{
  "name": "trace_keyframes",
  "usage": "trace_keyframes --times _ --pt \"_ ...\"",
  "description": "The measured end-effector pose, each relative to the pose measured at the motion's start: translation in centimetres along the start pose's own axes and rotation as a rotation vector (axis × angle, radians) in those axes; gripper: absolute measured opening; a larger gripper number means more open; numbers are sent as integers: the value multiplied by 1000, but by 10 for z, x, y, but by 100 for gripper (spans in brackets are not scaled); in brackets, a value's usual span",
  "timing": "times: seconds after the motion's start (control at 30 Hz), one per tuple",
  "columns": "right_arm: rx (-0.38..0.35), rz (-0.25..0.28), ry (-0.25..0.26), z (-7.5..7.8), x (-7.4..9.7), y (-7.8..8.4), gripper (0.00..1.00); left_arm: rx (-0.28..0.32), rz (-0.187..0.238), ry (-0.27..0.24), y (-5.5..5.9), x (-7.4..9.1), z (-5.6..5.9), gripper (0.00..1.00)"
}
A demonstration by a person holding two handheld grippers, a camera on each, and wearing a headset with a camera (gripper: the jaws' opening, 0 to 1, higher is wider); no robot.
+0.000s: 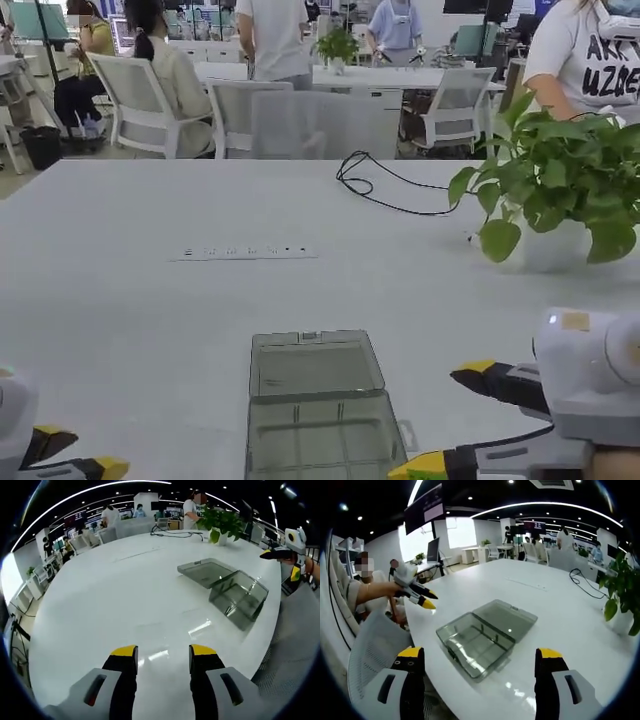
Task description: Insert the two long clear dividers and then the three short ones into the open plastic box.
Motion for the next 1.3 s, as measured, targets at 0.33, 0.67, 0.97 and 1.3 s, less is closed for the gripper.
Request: trace_keyframes --times 0.33,0.67,0.97,1.3 --pt "-13 -10 3 5 -6 1 91 13 -74 -35 9 -6 -8 40" --pt "-17 -18 -4 8 -12 3 91 25 -143 -76 17 -12 -17 39" --pt "-23 -25 1 9 -14 5 90 56 -172 -61 18 -13 -17 33" --pt "-18 -45 -1 7 -15 7 89 94 -232 -82 17 -13 -16 33"
Point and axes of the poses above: the centre of the closed fingertips' face, and the gripper's own axes: x roughly backward along the fingers, z roughly to its right, y roughly out of its underside, the point moved 6 cm from there along x, roughly backward along the fingers, and after that the axes turned 13 degrees about x, right-handed, at the moved point
